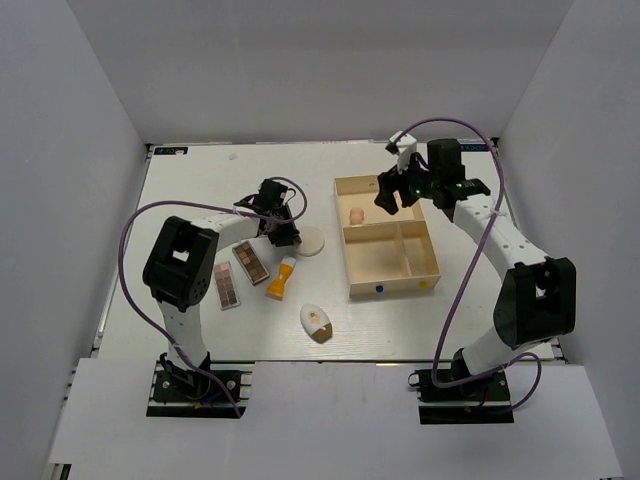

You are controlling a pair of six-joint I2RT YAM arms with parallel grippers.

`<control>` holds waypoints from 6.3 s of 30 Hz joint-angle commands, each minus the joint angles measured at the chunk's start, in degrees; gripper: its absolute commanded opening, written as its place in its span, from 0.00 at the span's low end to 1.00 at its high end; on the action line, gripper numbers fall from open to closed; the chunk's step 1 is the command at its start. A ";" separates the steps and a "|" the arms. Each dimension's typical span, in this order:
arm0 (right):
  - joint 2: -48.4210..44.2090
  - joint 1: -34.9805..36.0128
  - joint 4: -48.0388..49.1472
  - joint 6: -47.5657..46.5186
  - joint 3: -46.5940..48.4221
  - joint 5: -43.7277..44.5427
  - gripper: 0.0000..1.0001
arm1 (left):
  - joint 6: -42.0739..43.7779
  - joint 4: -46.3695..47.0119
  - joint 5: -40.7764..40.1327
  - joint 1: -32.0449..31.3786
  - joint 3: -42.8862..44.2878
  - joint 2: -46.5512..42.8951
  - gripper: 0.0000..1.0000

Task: Organize the makeup

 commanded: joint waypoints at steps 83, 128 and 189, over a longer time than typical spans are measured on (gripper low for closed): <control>-0.11 41.38 -1.63 18.34 -10.82 9.72 0.89 | -8.13 -21.68 -25.76 -2.91 -18.34 -61.87 0.91; 9.92 48.68 -13.94 20.20 0.32 23.01 0.22 | -11.30 -22.56 -18.12 -3.44 -29.33 -69.79 0.89; -0.45 13.35 -9.90 13.07 -1.25 13.61 0.84 | 15.77 -12.72 -5.19 -7.30 -11.58 -18.55 0.87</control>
